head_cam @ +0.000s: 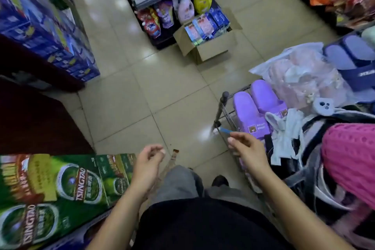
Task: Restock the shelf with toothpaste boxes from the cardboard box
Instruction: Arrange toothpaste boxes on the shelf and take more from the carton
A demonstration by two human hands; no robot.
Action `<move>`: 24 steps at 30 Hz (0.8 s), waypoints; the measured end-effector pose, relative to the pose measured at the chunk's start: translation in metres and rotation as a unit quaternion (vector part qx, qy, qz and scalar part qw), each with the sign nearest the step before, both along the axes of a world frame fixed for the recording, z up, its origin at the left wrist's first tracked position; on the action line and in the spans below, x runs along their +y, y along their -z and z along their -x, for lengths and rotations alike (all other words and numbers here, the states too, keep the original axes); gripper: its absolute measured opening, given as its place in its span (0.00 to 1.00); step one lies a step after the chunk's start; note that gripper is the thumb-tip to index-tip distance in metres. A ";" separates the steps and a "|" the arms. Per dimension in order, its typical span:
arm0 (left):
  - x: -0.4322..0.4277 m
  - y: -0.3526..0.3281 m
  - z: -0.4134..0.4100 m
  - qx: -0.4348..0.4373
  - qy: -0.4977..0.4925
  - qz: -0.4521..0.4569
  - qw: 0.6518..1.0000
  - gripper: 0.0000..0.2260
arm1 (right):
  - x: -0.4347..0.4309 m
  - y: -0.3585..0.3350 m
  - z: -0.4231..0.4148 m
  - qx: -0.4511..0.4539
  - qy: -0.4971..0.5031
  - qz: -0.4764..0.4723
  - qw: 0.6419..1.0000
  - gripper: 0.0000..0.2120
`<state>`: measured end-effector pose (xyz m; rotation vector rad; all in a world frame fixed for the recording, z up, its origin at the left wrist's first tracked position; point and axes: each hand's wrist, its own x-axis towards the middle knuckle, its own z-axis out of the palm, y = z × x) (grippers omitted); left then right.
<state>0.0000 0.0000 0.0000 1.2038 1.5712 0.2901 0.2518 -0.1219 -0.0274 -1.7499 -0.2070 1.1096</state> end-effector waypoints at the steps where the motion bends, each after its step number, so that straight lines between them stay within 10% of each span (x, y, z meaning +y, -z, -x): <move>1: 0.008 -0.002 -0.004 -0.015 -0.002 -0.019 1.000 0.05 | 0.014 0.000 -0.002 -0.002 0.002 -0.019 1.000 0.06; 24: 0.381 -0.008 -0.105 -0.065 0.079 -0.037 0.994 0.04 | 0.303 -0.039 -0.027 0.000 0.107 0.016 0.994 0.07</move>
